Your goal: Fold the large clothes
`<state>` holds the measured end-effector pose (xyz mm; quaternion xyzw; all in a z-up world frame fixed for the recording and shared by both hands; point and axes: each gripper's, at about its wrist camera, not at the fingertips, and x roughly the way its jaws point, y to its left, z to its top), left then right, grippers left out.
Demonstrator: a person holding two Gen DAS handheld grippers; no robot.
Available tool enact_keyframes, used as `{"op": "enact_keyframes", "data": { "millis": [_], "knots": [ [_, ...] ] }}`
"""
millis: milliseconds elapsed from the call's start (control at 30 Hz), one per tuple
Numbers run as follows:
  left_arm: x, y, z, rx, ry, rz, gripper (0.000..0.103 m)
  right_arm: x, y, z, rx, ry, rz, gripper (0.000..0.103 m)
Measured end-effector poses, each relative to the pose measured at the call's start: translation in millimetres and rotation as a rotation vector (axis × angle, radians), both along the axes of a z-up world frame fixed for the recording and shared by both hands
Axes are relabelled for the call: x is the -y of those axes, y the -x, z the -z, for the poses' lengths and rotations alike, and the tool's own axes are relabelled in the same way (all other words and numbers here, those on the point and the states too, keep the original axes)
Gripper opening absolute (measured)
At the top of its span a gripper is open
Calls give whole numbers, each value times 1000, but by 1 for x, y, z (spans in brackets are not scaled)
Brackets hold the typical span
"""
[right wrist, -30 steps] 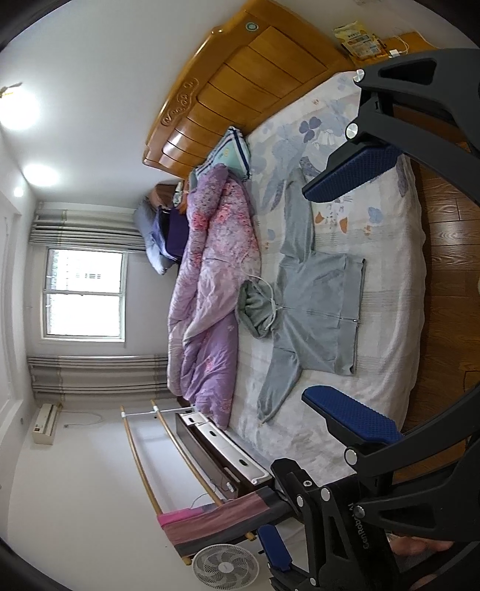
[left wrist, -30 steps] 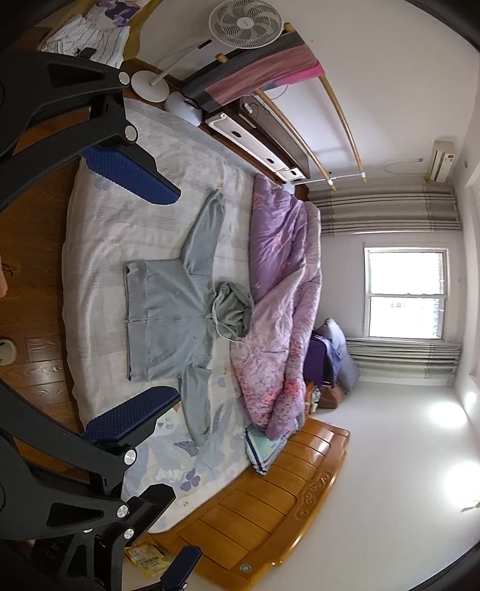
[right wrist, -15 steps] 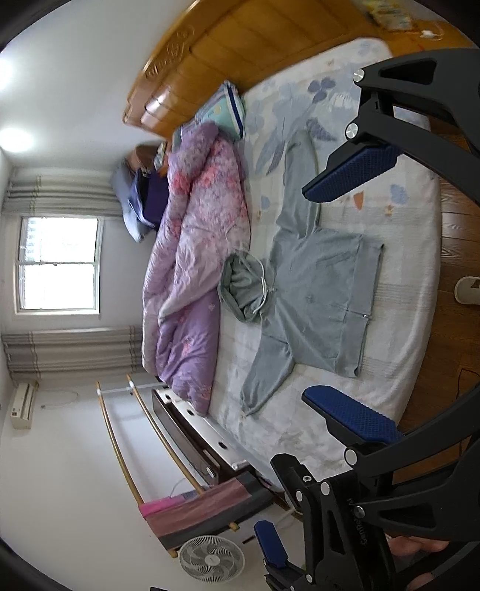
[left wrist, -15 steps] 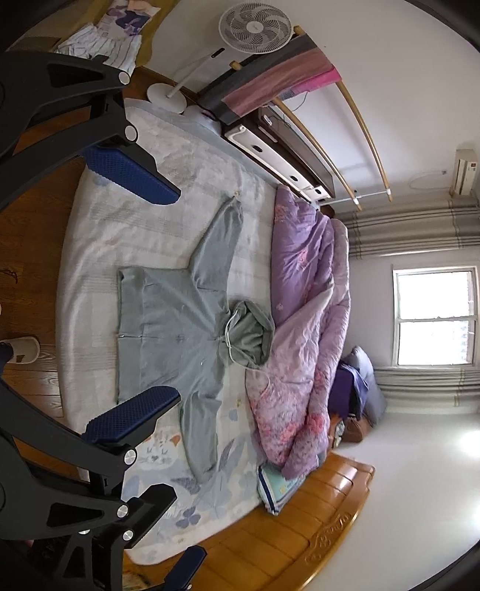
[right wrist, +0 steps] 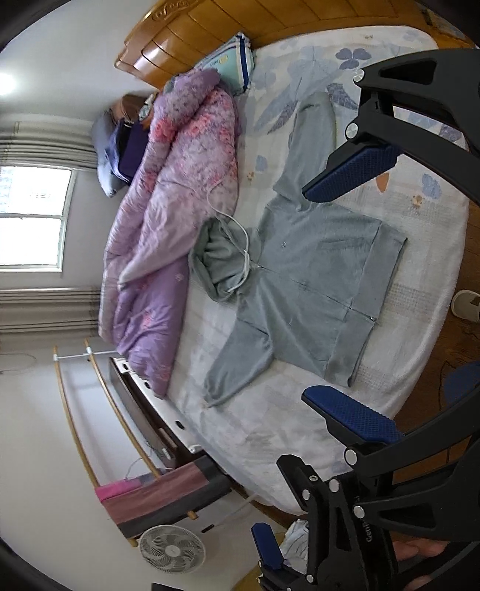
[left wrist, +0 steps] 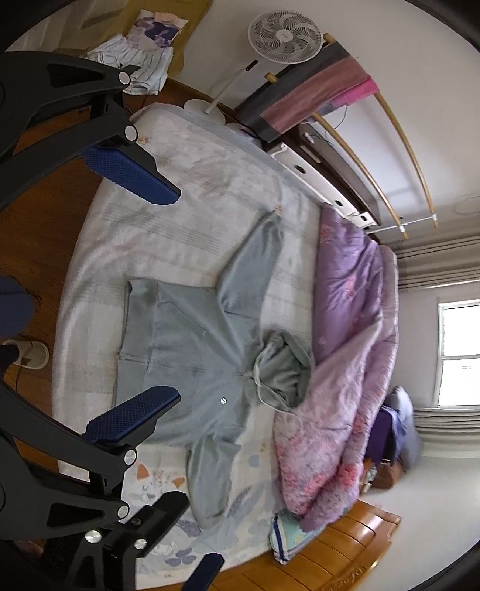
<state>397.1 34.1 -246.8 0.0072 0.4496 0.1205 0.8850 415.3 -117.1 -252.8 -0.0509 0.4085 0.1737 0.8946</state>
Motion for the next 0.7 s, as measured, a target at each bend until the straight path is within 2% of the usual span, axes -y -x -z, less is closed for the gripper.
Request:
{"op": "enact_keyframes", "data": {
  "millis": [233, 367, 533, 700],
  "knots": [
    [-34, -42, 44, -58, 20, -6, 98, -29, -48, 33, -68, 18, -14, 96],
    [-65, -72, 85, -109, 12, -15, 98, -60, -80, 63, -119, 57, -18, 96],
    [-131, -124, 139, -152, 118, -27, 98, -110, -128, 109, -185, 95, 8, 96],
    [-203, -186, 184, -183, 144, -59, 98, -156, -177, 148, -249, 97, 66, 96]
  ]
}}
